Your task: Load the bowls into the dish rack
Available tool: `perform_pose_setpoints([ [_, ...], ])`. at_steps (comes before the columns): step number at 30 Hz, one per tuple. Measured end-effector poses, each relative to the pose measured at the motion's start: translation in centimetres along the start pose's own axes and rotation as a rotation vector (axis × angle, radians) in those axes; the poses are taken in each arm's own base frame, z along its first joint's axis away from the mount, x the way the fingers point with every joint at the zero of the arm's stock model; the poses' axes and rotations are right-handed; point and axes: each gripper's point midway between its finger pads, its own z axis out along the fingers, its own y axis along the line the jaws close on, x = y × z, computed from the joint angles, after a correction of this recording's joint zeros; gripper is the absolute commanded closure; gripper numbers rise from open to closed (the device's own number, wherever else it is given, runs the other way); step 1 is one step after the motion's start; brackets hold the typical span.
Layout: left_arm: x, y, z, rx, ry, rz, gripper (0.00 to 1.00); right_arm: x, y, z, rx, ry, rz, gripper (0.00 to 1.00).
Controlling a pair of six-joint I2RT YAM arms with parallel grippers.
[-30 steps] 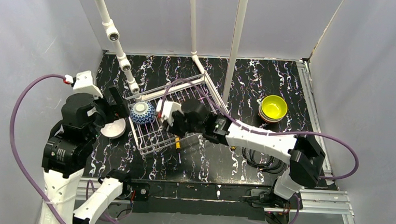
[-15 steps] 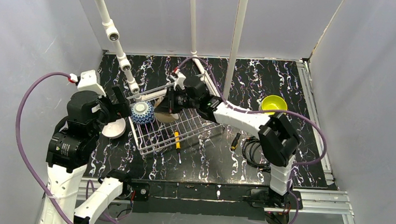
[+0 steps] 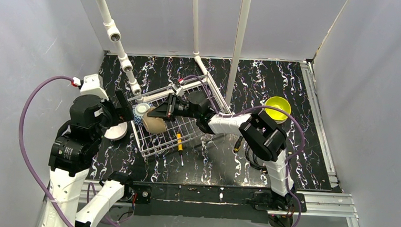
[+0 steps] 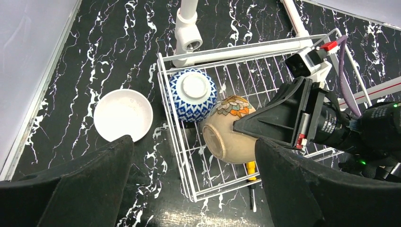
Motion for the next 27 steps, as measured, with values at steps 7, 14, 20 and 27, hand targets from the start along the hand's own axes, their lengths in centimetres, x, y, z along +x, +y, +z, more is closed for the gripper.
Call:
perform_pose_setpoints([
  [7,0.1,0.1,-0.1,0.001,-0.002,0.010,0.02,0.7,2.5,0.6,-0.119,-0.001,0.061,0.99],
  [14,0.1,0.2,-0.1,0.001,-0.003,0.024,0.02,2.0,-0.7,0.8,-0.098,-0.010,0.192,0.99],
  [20,0.1,0.2,-0.1,0.001,-0.003,0.028,0.02,2.4,-1.9,1.3,-0.086,-0.017,0.252,0.99],
  [27,0.1,0.2,-0.1,0.001,-0.003,0.028,0.02,2.2,-2.3,1.3,-0.084,-0.043,0.289,0.99],
])
